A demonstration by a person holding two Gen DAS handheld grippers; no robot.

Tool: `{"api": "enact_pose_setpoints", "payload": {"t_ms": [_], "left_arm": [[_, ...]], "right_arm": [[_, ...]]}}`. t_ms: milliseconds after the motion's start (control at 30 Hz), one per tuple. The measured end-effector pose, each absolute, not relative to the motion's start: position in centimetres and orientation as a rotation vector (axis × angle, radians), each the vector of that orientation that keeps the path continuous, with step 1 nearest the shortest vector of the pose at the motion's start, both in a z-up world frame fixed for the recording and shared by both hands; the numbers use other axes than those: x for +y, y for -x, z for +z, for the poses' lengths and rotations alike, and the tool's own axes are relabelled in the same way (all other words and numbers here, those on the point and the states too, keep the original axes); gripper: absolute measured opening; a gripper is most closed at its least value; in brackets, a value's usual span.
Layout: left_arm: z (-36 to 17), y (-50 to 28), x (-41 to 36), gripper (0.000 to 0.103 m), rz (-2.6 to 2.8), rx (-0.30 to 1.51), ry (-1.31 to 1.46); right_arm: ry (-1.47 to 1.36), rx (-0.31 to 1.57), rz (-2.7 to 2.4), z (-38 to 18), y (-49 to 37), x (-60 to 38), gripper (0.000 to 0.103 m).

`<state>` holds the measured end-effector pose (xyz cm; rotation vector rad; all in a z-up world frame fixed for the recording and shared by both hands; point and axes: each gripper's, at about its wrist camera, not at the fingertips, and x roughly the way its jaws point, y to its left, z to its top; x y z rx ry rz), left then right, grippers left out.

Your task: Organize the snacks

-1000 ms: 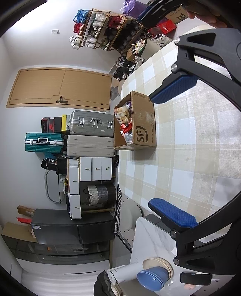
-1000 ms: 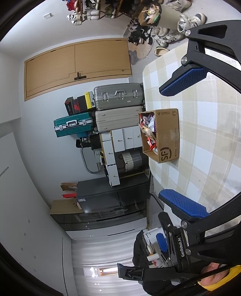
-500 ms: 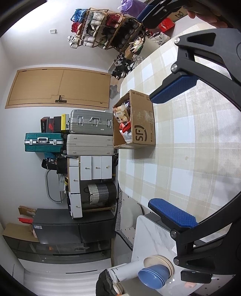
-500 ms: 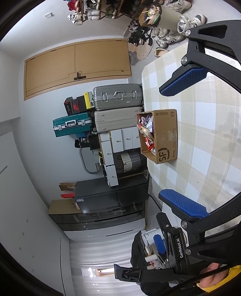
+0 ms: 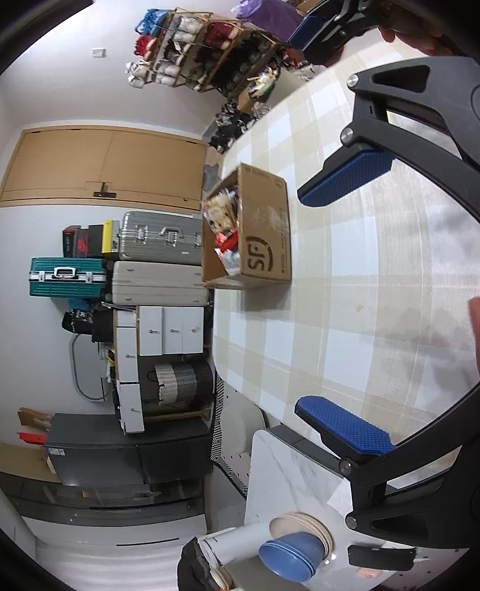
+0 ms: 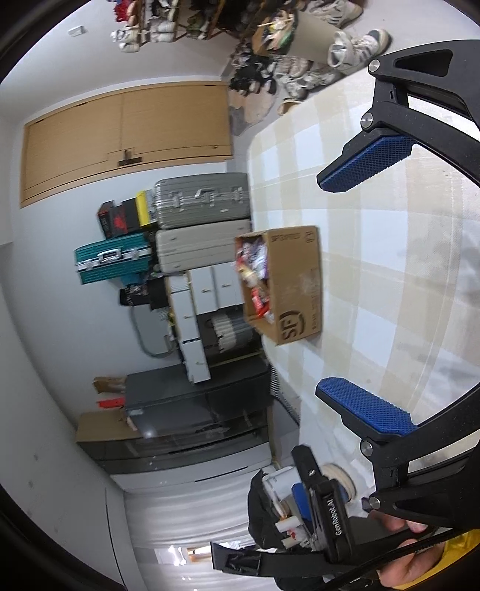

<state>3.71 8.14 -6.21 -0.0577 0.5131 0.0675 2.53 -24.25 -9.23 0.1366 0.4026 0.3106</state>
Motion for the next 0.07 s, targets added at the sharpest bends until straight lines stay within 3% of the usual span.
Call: {"api": "enact_pose_setpoints", "payload": {"t_ms": [67], "left_arm": [[-7.49,-5.08,8.81,0.102,0.053,0.546,0.073]], "right_arm": [[-0.13,0.442,0.289,-10.25,-3.6,-24.56,0.102]]}}
